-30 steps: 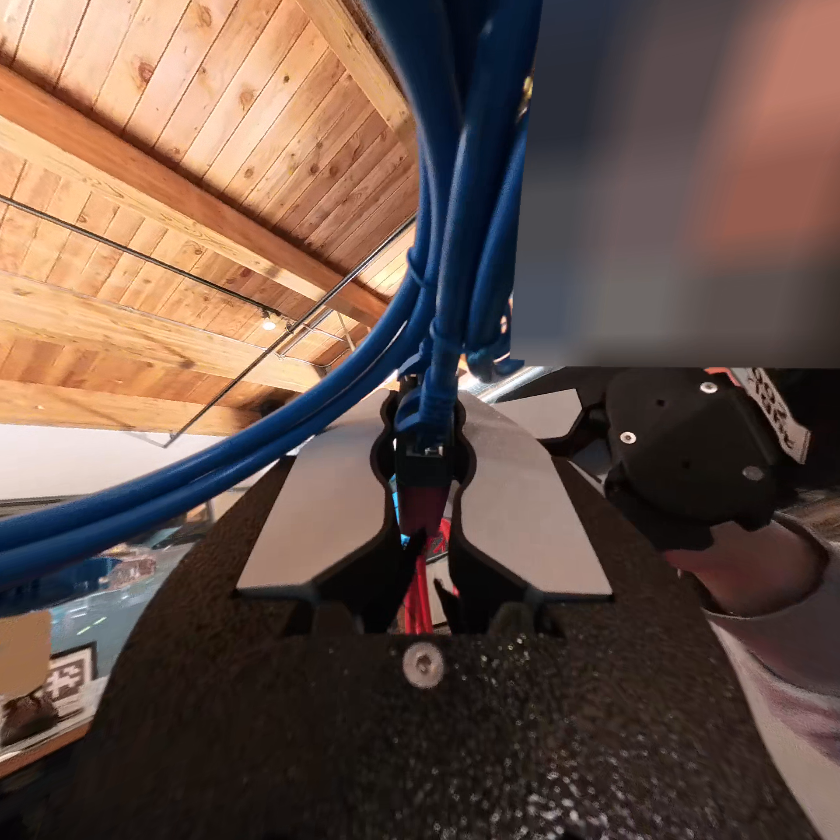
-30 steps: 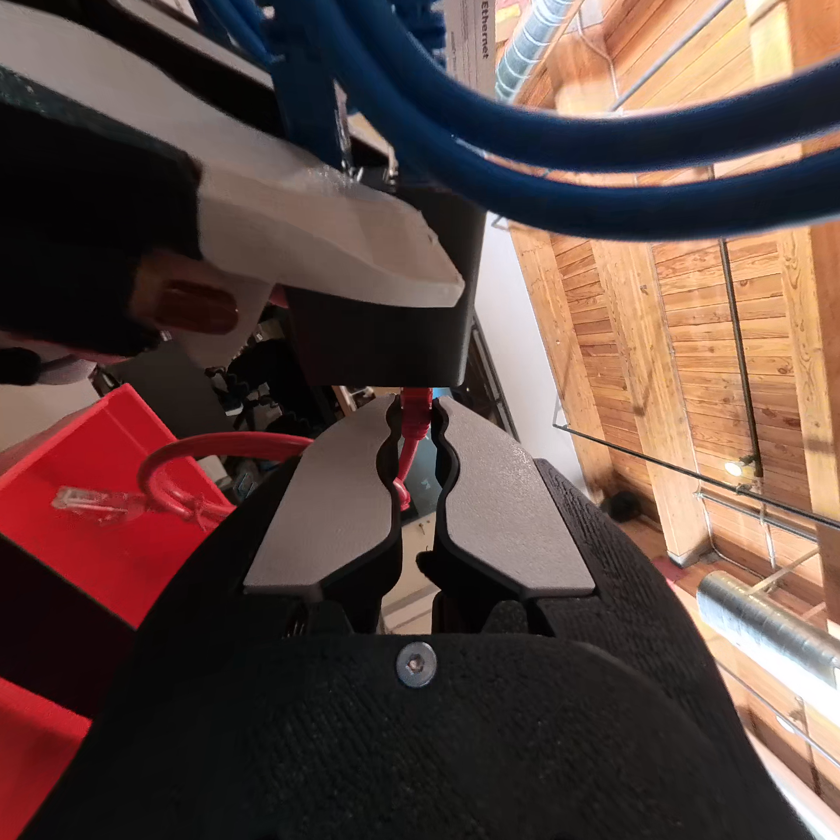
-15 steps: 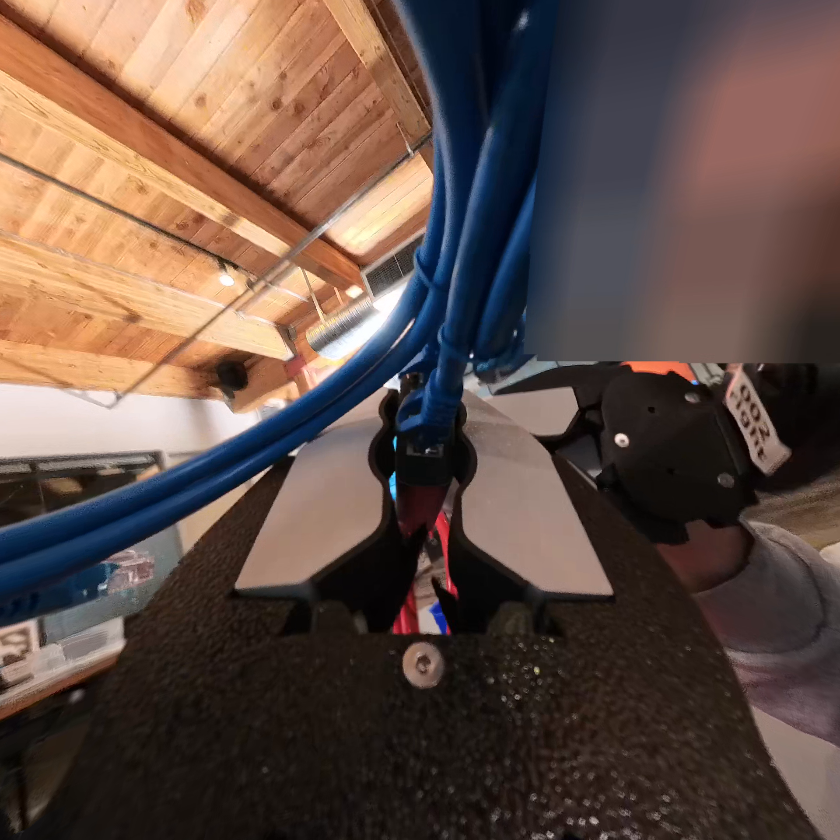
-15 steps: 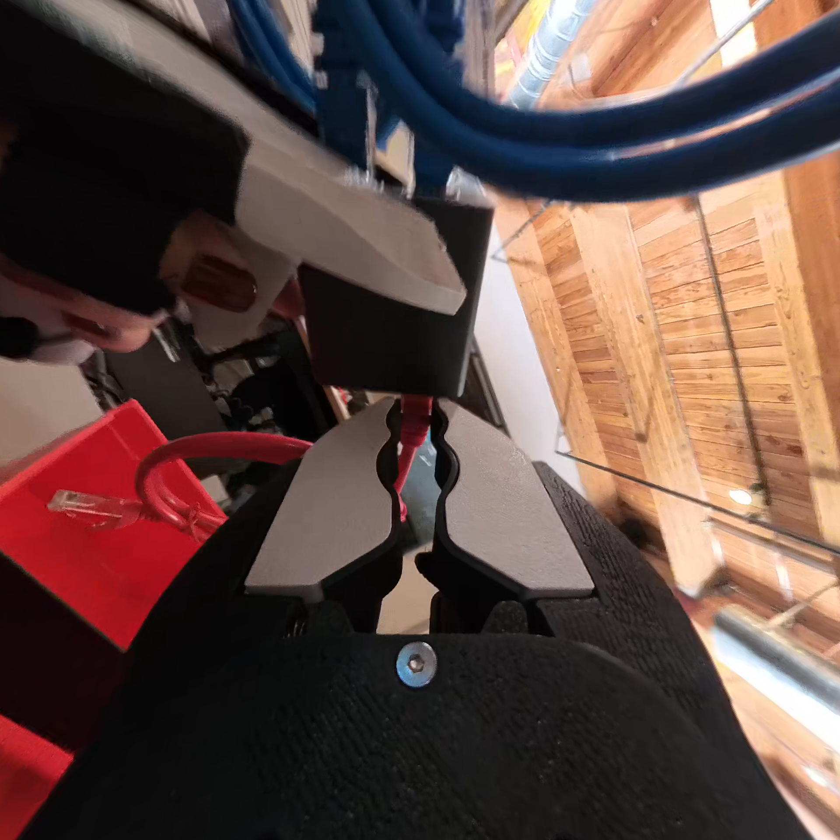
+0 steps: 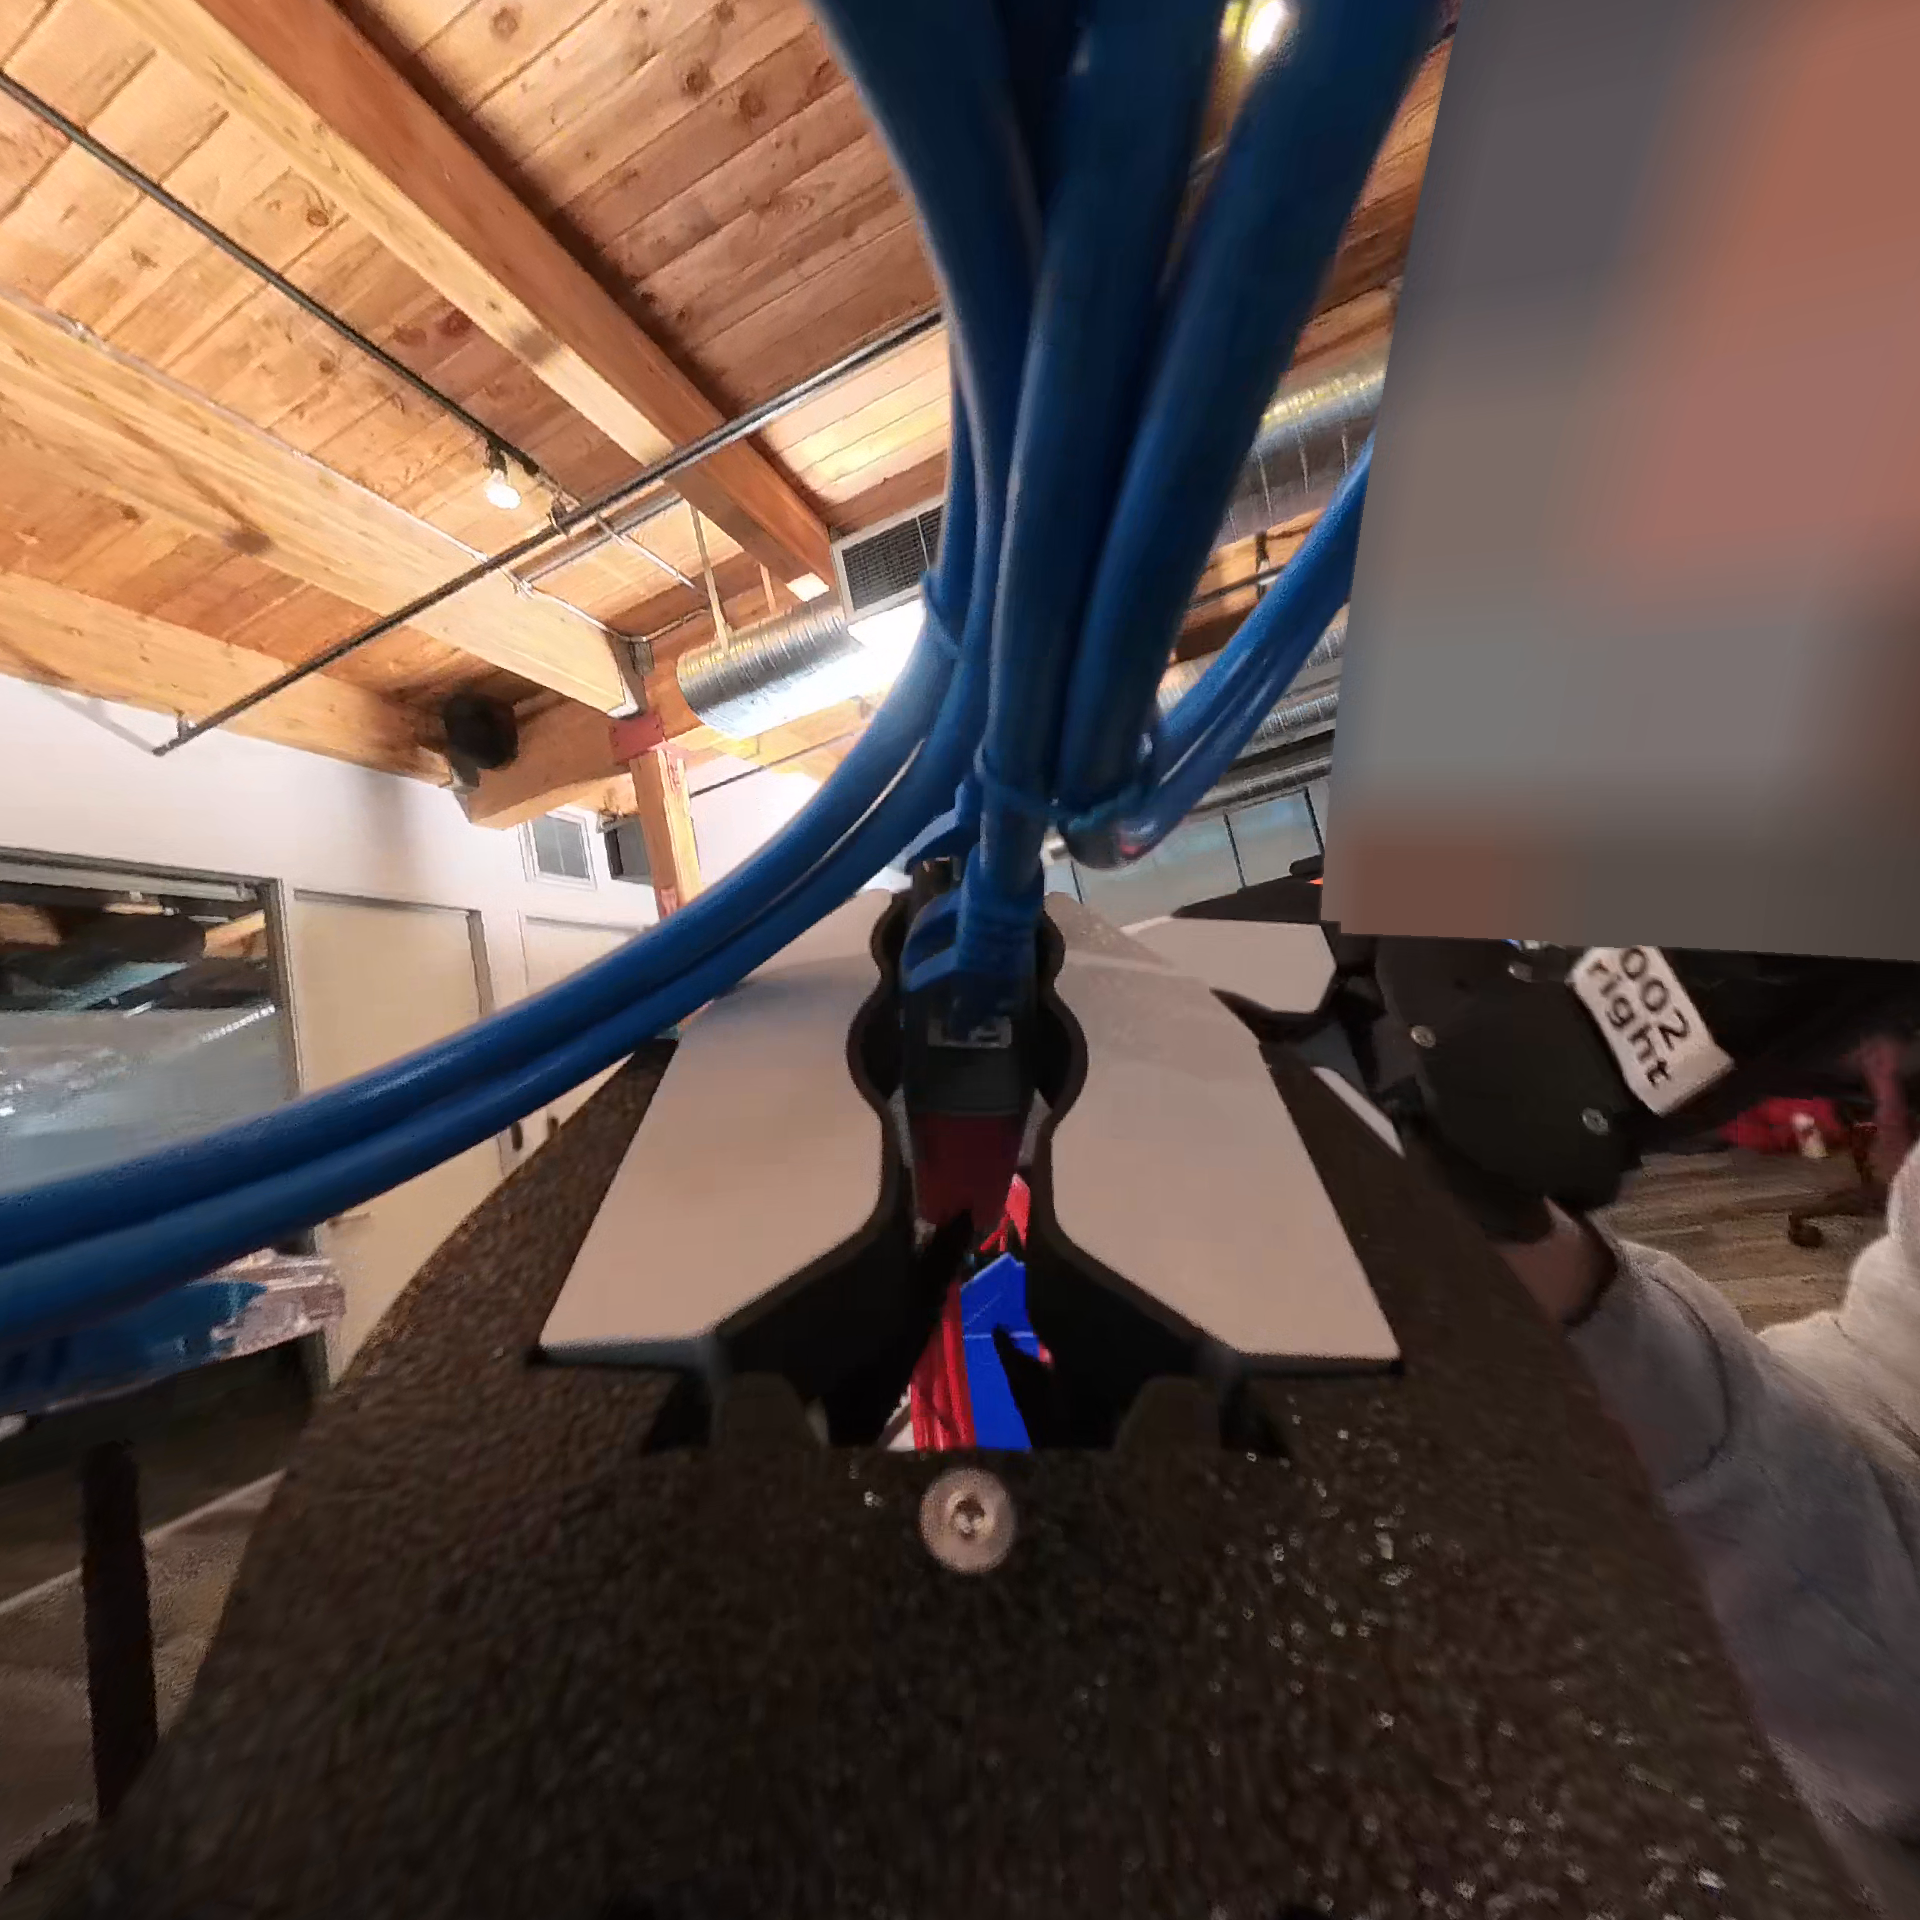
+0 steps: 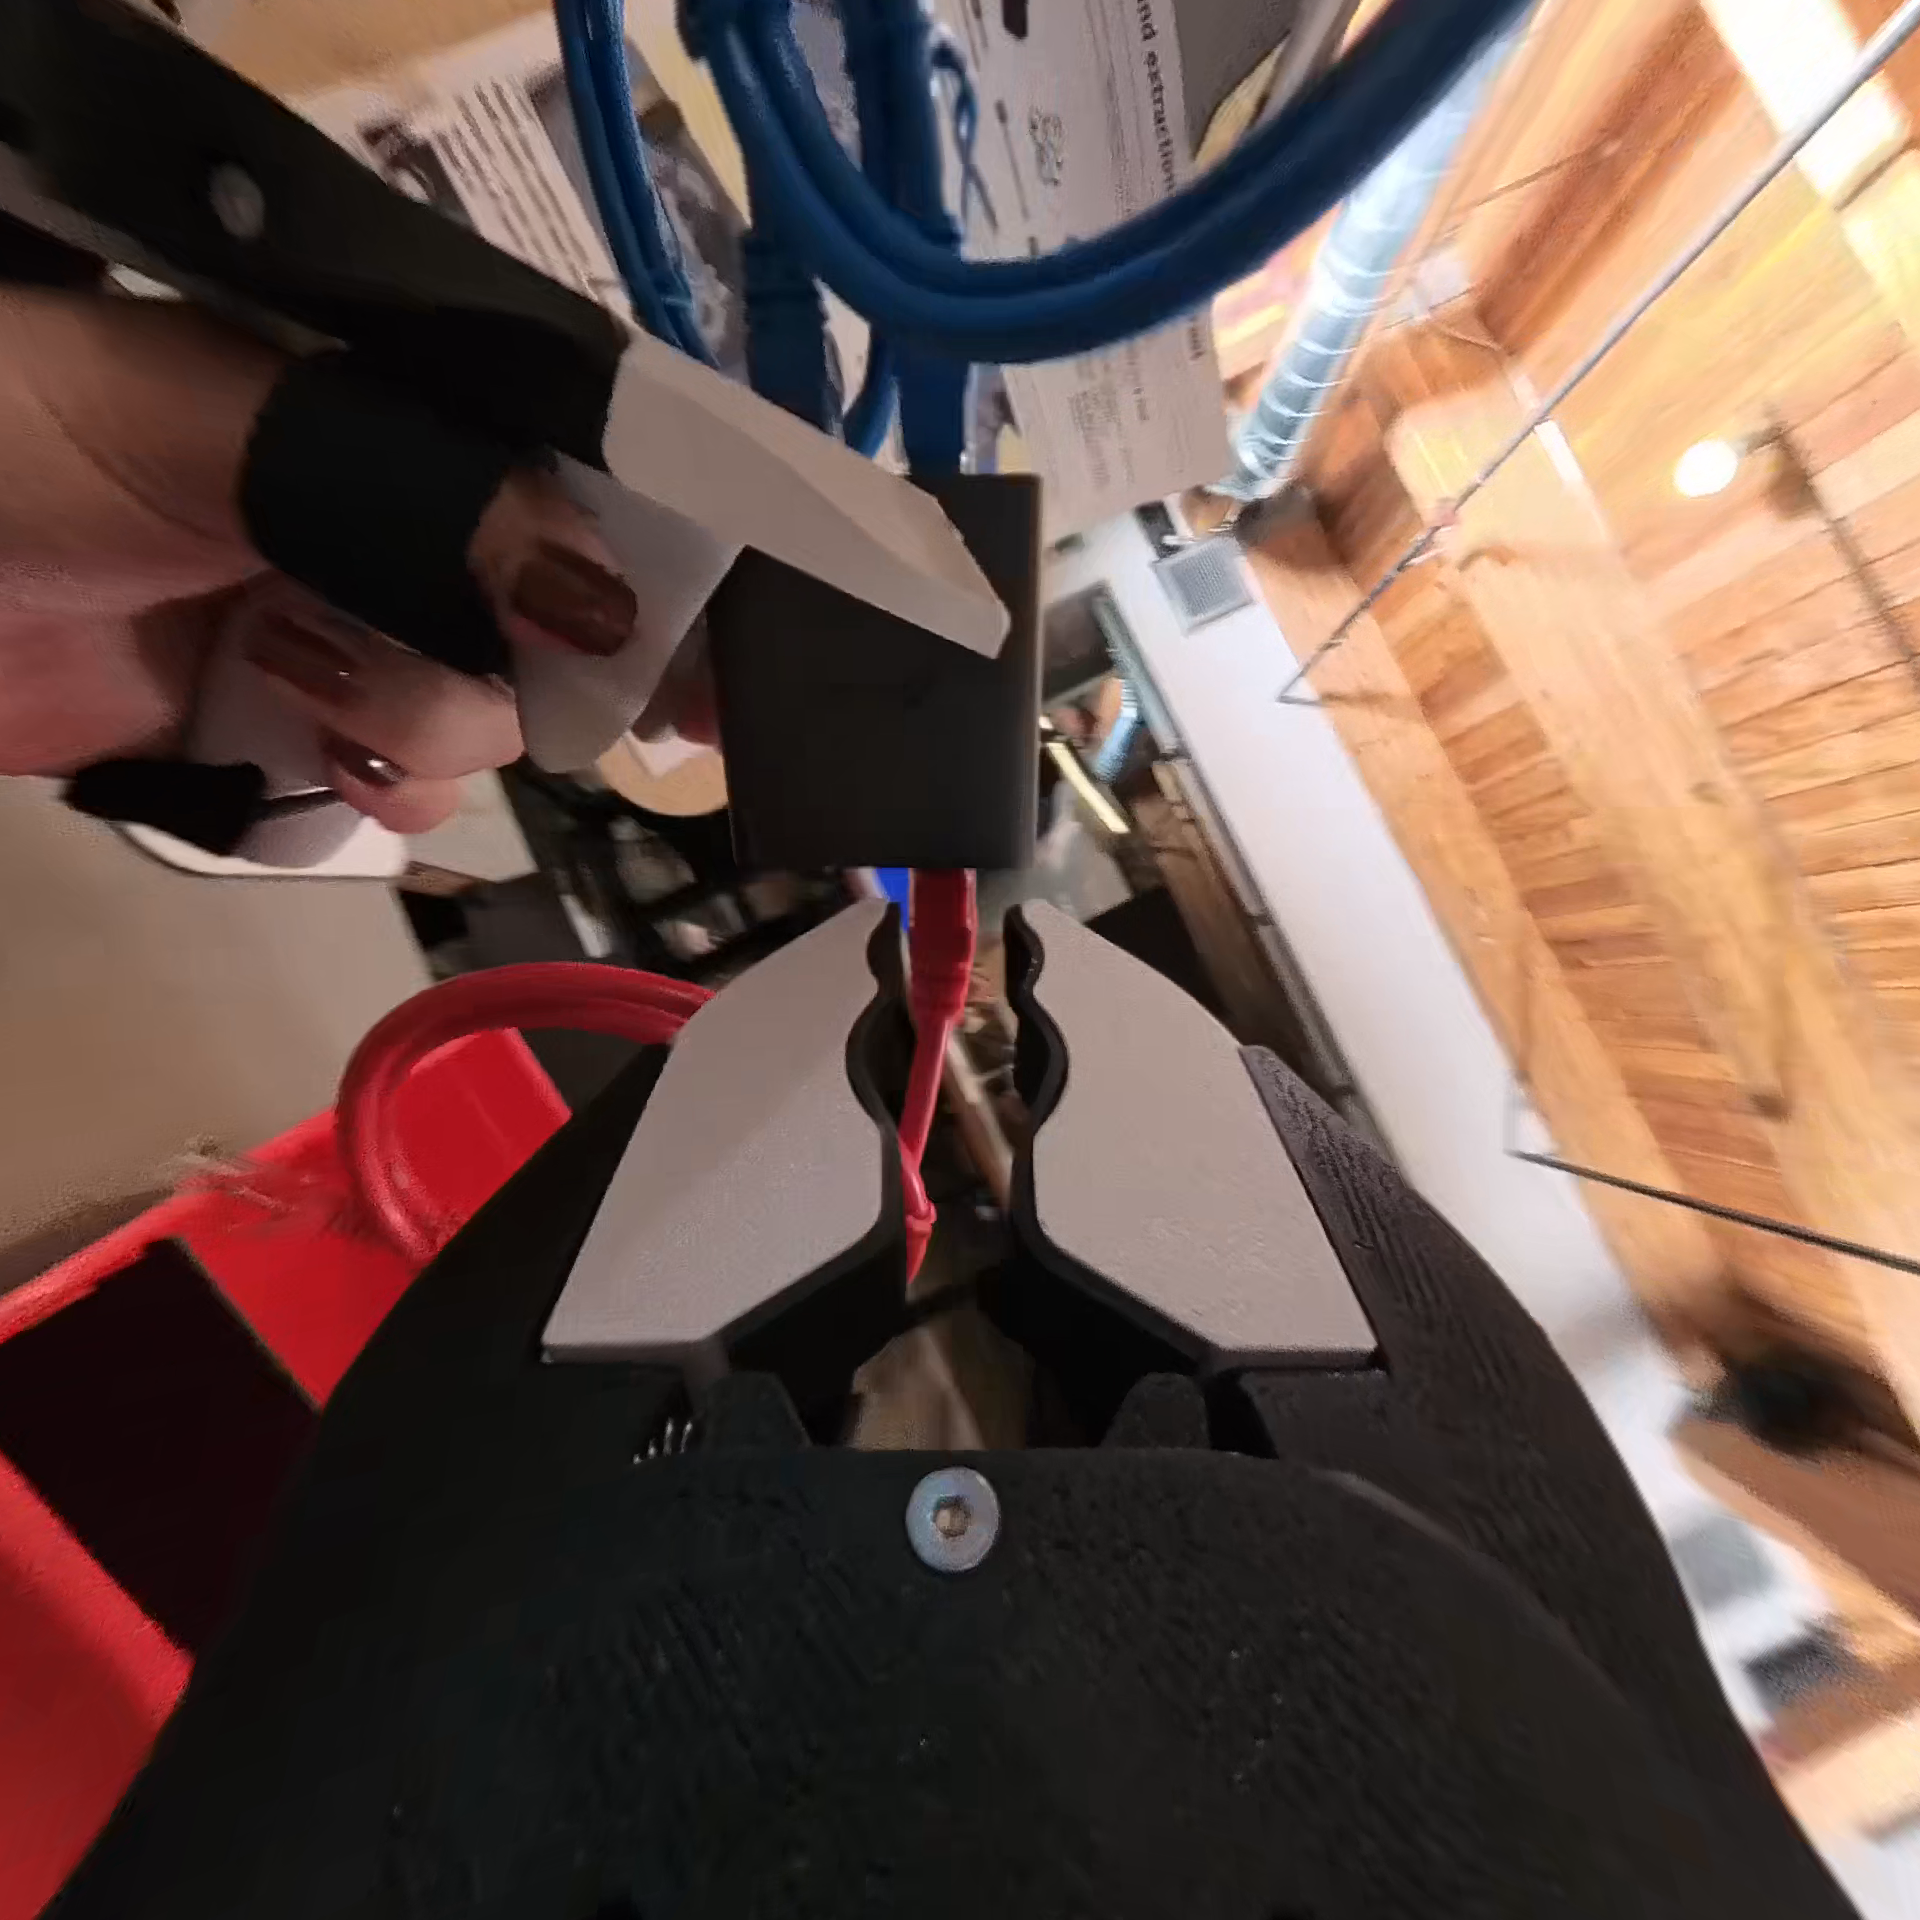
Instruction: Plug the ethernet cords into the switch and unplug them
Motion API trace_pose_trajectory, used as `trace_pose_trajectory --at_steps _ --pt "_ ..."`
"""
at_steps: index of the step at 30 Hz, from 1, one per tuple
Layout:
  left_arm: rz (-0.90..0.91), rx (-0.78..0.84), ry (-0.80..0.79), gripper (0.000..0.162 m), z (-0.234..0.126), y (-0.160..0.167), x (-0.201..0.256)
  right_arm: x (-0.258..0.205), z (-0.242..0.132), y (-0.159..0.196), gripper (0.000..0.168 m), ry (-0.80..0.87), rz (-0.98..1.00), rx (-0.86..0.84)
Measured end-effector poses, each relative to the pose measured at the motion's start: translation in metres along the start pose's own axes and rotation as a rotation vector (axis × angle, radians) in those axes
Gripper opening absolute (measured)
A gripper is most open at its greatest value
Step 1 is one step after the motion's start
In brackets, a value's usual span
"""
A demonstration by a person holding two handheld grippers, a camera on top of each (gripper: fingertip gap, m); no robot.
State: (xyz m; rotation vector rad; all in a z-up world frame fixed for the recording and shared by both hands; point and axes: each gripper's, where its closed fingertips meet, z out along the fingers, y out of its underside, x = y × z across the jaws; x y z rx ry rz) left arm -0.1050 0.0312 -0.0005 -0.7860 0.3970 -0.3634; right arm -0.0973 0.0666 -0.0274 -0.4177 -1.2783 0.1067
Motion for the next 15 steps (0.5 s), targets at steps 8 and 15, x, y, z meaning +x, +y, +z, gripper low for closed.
trace_pose_trajectory --at_steps 8,15 --pt "-0.182 -0.208 0.168 0.020 -0.001 0.025 0.005 -0.008 -0.016 0.004 0.034 -0.490 0.702 0.264" --pt "-0.176 -0.336 0.304 0.020 0.000 0.047 0.030 -0.036 -0.024 -0.003 0.036 -0.766 0.859 0.308"
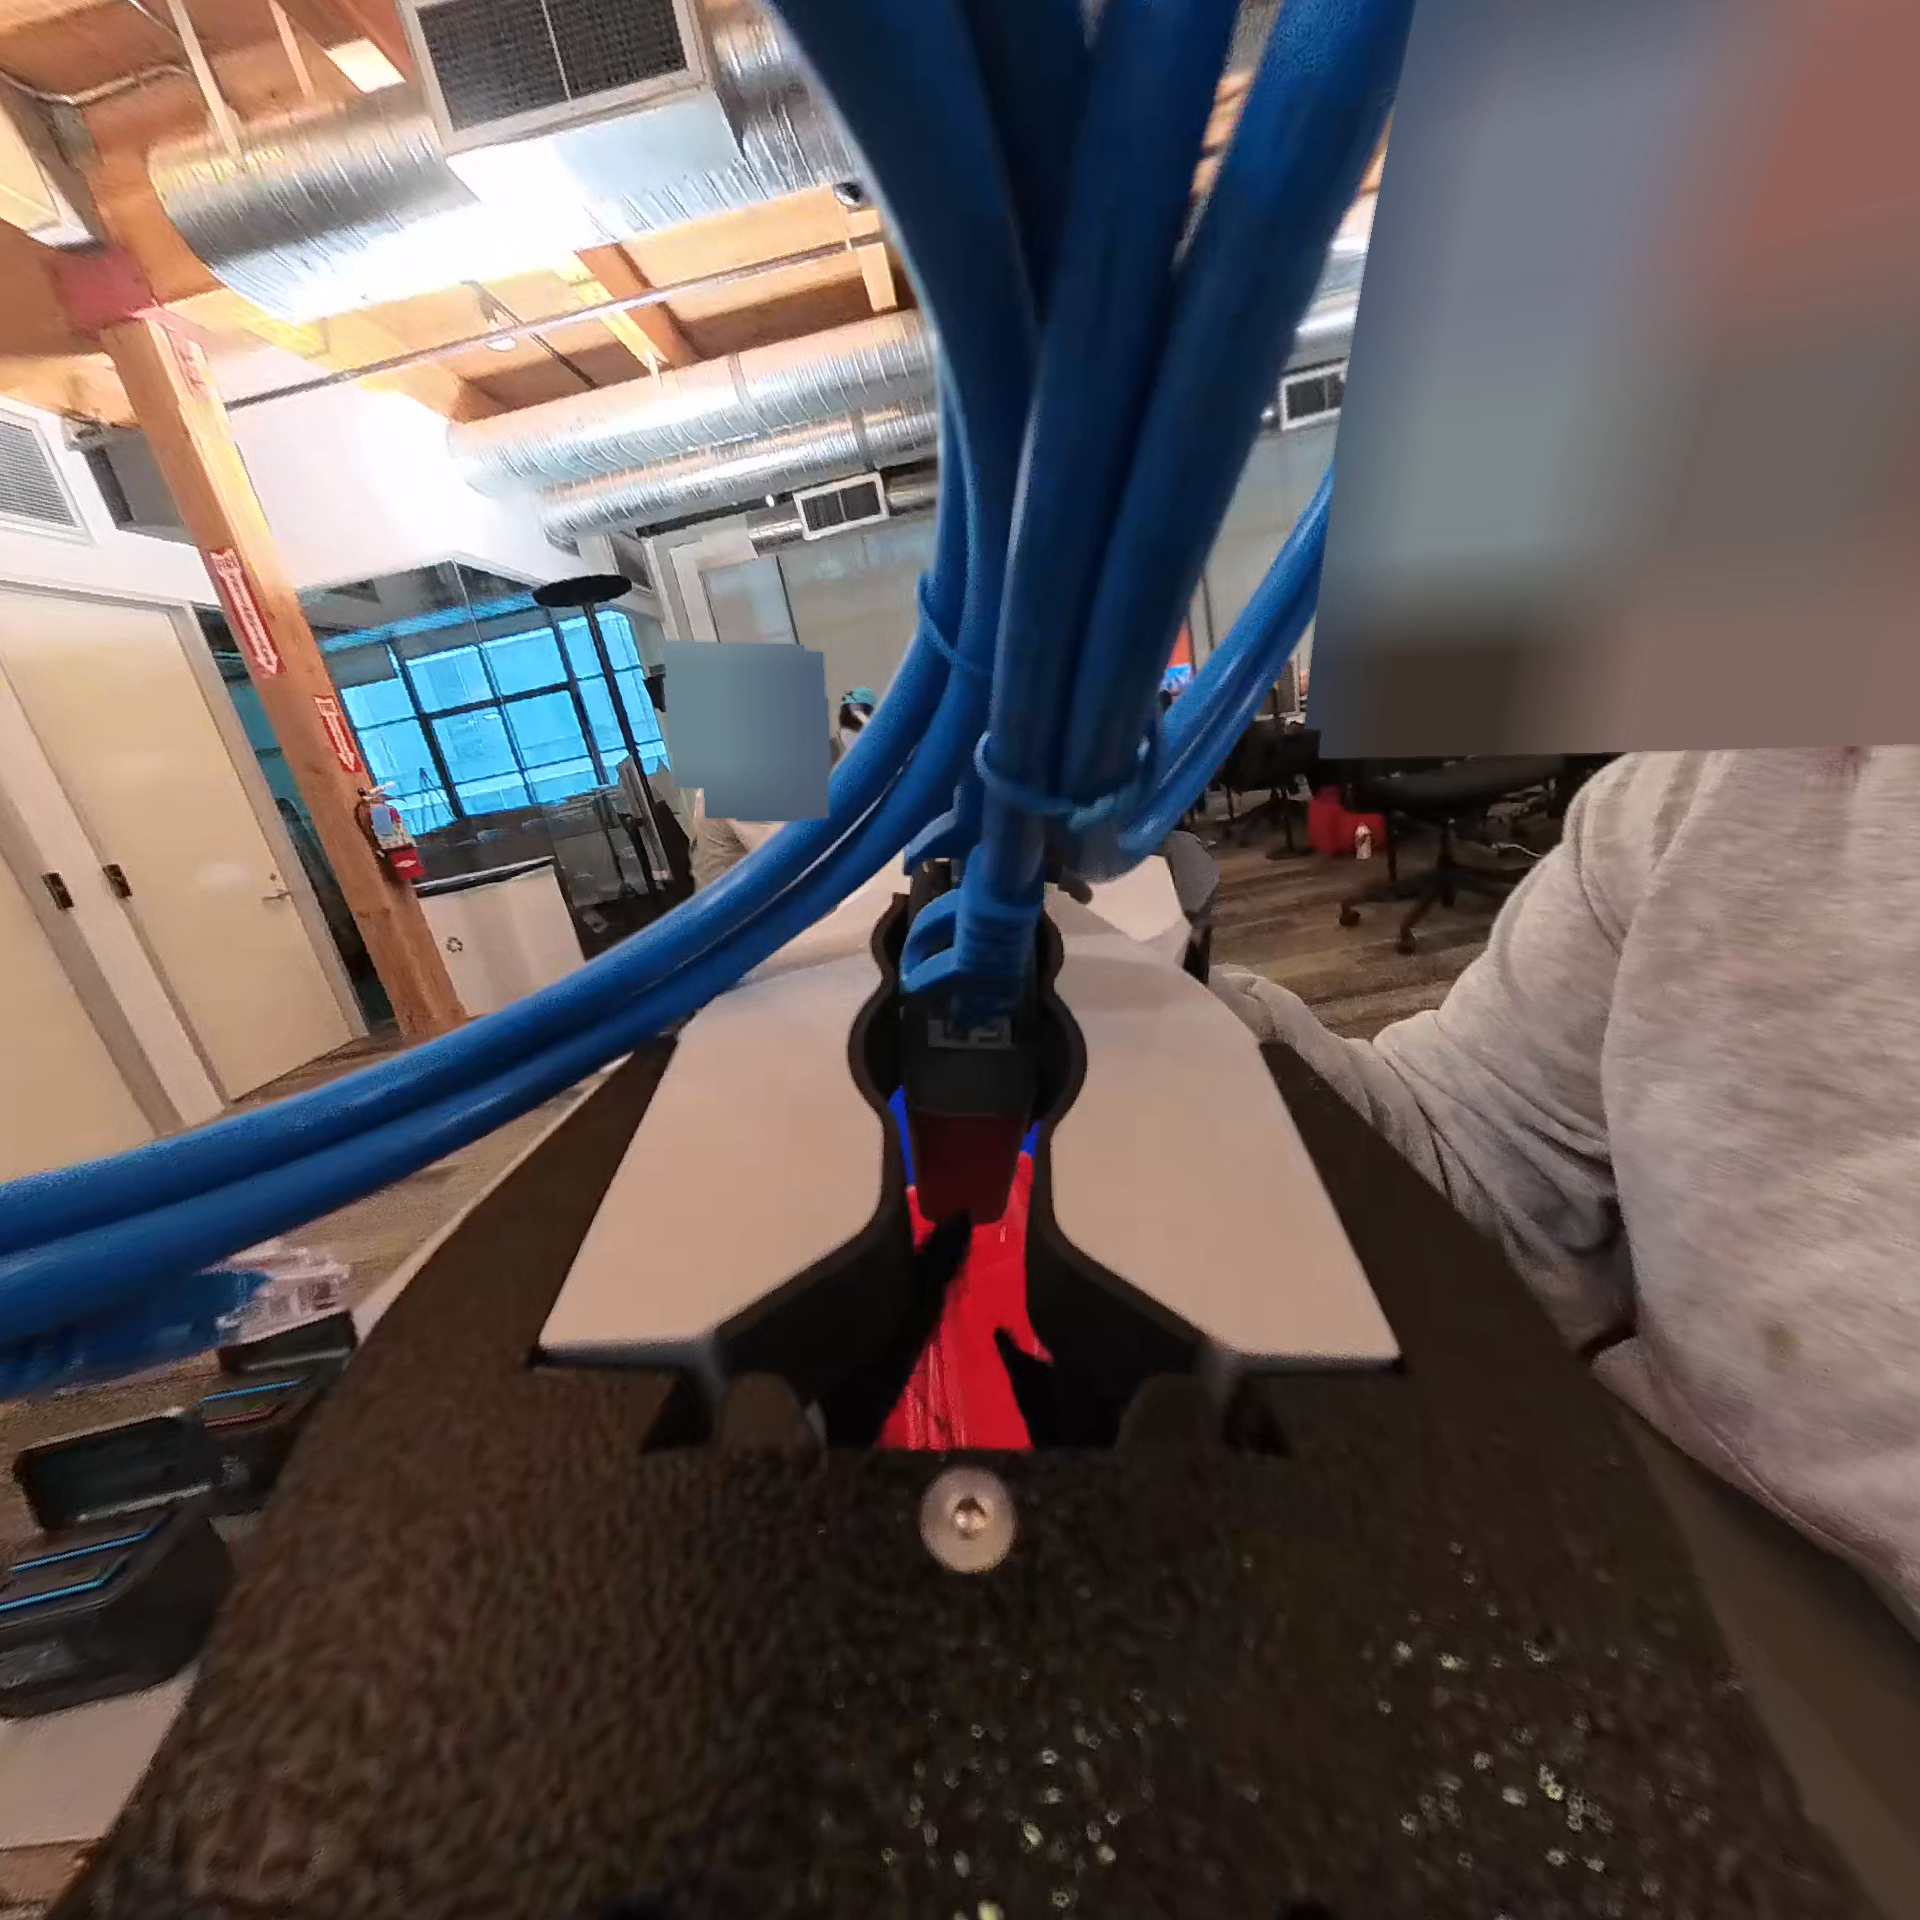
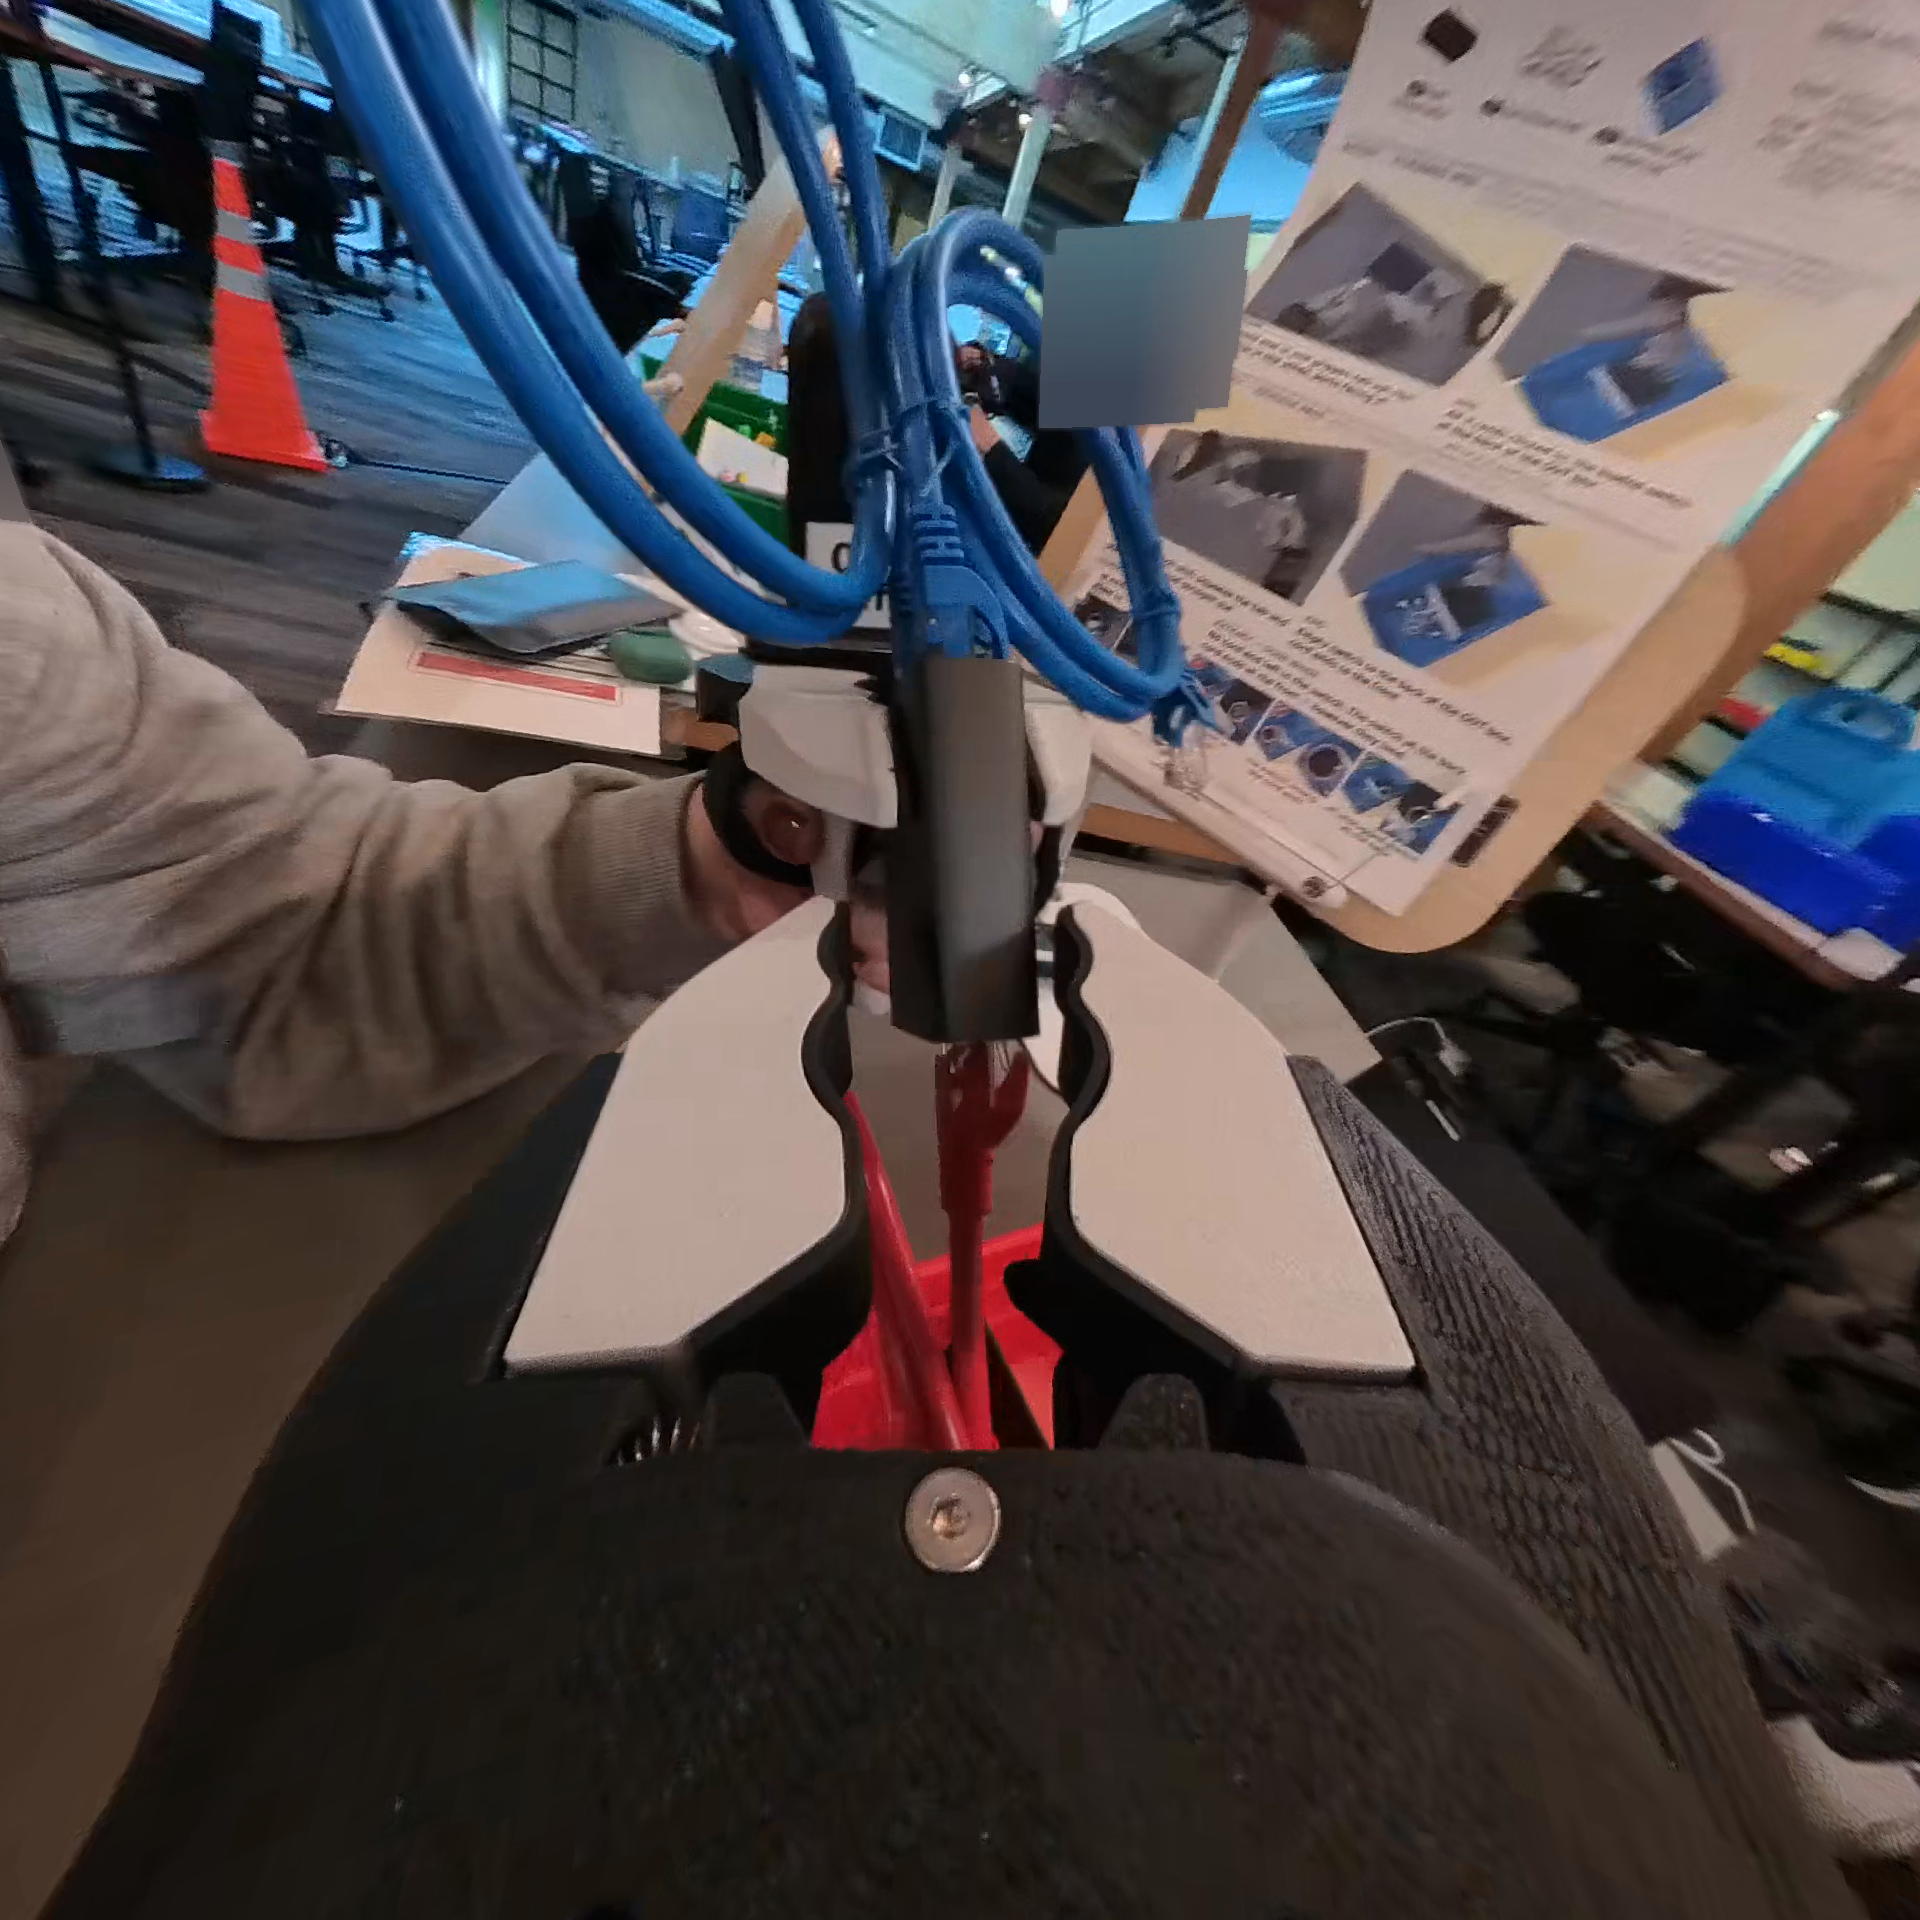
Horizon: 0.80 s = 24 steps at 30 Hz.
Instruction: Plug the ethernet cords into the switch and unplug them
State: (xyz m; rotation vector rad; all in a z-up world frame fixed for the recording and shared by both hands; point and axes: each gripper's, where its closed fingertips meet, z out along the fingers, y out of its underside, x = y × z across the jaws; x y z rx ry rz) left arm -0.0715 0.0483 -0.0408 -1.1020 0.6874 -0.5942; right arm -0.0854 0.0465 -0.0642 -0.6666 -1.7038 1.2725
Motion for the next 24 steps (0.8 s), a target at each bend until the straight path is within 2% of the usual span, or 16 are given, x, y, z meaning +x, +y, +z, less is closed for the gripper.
trace_pose_trajectory --at_steps 3,10,13,14,18,24 --pt "-0.030 -0.033 0.024 0.020 0.001 0.005 0.002 0.000 0.004 0.002 0.023 0.009 -0.018 -0.012" --pt "-0.071 -0.029 0.055 0.024 -0.003 0.004 0.003 -0.002 0.006 0.000 0.020 -0.016 -0.016 0.007" --pt "-0.057 -0.034 0.053 0.059 -0.004 0.003 0.003 0.006 0.006 -0.006 0.019 0.066 -0.067 0.029" --pt "-0.056 -0.044 0.041 0.066 -0.004 0.002 0.001 0.009 0.005 -0.010 0.019 0.093 -0.076 0.052" --pt "-0.044 -0.034 -0.052 0.077 -0.012 -0.003 -0.014 0.027 -0.011 -0.024 0.019 0.219 -0.084 0.130" --pt "-0.025 -0.063 -0.218 0.075 -0.026 -0.004 -0.041 0.041 -0.052 -0.046 0.019 0.365 -0.136 0.188"
